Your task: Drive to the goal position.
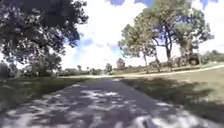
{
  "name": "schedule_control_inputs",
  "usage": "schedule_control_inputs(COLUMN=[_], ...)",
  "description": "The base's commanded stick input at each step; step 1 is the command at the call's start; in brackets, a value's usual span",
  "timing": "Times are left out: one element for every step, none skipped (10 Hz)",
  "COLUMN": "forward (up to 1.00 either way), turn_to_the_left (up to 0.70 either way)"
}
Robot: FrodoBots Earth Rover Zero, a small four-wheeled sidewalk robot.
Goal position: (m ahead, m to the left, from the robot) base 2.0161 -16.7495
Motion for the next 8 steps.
schedule_control_inputs(forward=[0.70,0.70,0.70,0.70,0.70,0.70,0.70,0.70], turn_to_the_left=[0.00,0.00,0.00,0.00,0.00,0.00,0.00,0.00])
